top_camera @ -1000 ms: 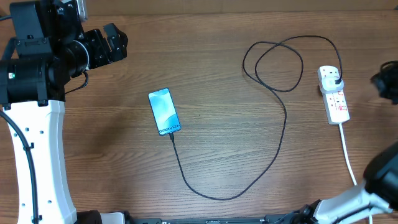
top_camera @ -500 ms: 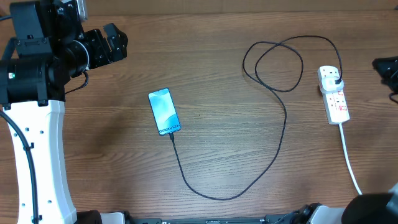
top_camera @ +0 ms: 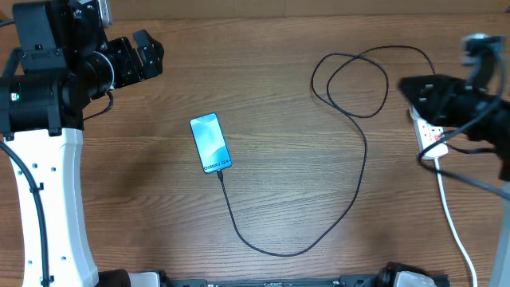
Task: Plug charger to phone and switch on socket
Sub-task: 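Lift the right gripper up and away from the power strip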
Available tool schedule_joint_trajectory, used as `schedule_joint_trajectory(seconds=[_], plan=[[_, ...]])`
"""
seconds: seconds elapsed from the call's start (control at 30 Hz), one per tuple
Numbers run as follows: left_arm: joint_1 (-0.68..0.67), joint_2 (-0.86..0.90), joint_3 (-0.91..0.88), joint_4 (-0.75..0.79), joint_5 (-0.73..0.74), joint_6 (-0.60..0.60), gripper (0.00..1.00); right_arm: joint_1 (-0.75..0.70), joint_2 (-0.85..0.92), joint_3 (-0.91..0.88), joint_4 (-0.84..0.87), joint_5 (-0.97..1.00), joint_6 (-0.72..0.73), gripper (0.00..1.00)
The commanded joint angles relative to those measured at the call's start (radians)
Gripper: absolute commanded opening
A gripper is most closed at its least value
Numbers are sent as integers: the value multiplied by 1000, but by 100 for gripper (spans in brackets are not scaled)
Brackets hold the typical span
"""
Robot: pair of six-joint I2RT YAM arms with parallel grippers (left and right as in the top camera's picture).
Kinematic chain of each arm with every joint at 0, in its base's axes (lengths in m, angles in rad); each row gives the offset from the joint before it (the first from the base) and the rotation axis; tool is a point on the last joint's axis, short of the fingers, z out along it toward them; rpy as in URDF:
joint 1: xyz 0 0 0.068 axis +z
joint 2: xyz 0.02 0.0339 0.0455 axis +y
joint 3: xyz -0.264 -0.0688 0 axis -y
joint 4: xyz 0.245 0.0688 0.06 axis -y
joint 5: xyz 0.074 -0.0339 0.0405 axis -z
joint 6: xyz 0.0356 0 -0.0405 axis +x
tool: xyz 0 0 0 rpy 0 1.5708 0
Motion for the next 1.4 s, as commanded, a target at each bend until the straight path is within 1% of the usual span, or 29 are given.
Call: schedule_joint_trajectory(seconds=[0.0, 0.03, 0.1, 0.27, 0.83, 1.0, 1.17, 1.23, 1.37], plan=[[2, 5, 0, 1, 10, 11, 100, 94, -3, 14, 29, 110, 146, 72], [2, 5, 0, 0, 10, 11, 100, 113, -3, 14, 34, 138, 175, 100], [2, 5, 0, 0, 10, 11, 100, 135, -3, 14, 31, 181, 202, 100], [2, 5, 0, 0, 10, 11, 100, 140, -3, 14, -30, 176, 204, 100], [2, 5, 0, 0, 10, 11, 100, 139, -2, 14, -25, 188, 204, 100], [2, 5, 0, 0, 10, 11, 100, 151, -25, 8, 41, 338, 204, 100], [2, 5, 0, 1, 10, 11, 100, 203, -106, -53, 112, 524, 203, 100], [2, 5, 0, 0, 10, 11, 100, 214, -156, -103, 153, 559, 193, 100], [2, 5, 0, 0, 10, 11, 100, 218, -272, -222, 247, 553, 117, 100]])
